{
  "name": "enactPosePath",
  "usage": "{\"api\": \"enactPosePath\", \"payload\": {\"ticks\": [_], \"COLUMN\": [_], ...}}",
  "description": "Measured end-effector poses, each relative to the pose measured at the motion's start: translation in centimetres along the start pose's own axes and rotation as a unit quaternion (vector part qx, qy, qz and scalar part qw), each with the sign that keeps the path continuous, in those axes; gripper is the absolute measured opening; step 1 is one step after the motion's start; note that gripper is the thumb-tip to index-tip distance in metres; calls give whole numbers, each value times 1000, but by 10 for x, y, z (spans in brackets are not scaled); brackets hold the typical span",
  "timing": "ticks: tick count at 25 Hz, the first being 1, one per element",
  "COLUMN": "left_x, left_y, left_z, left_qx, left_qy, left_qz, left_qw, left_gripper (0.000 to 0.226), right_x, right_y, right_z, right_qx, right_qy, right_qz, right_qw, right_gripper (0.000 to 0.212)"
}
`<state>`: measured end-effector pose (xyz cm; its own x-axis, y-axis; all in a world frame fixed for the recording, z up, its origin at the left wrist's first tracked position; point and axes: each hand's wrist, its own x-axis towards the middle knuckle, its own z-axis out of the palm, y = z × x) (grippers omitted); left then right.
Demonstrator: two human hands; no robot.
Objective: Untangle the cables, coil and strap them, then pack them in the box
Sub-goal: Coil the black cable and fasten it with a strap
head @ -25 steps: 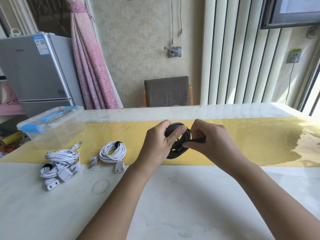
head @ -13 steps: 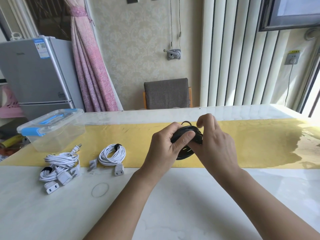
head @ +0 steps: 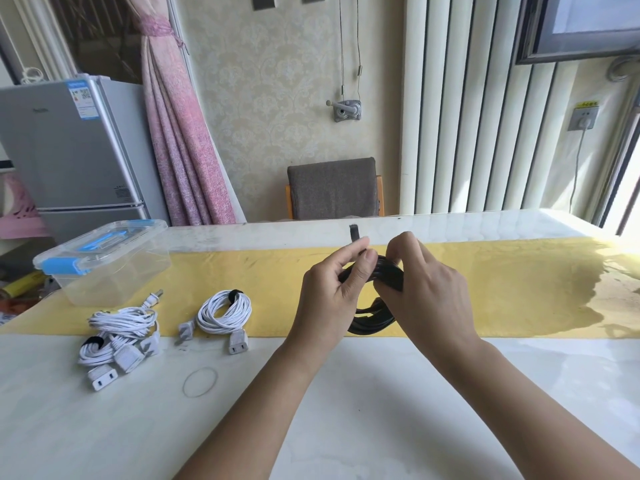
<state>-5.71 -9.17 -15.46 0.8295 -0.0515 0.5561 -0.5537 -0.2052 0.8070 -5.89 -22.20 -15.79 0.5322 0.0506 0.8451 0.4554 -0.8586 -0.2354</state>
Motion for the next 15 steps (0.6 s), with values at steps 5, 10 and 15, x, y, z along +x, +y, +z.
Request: {"api": "enactPosePath", "payload": {"ticks": [5, 10, 15], "left_x": [2, 3, 5], "left_y": [1, 6, 2], "left_z": [-4, -10, -17], "left_qx": [-37, -53, -18], "left_qy": [-11, -42, -91], "left_qz": [-19, 9, 33], "left_qw": [999, 998, 995], "left_gripper": [60, 38, 31], "right_x": [1, -1, 1], "right_y": [0, -1, -2], "right_z": [-2, 2, -2], "right_qx": [19, 47, 91], "right_qy": [1, -4, -27], "right_qz": [-34, -21, 54], "right_qw": [999, 999, 994], "right_gripper": [20, 18, 30]}}
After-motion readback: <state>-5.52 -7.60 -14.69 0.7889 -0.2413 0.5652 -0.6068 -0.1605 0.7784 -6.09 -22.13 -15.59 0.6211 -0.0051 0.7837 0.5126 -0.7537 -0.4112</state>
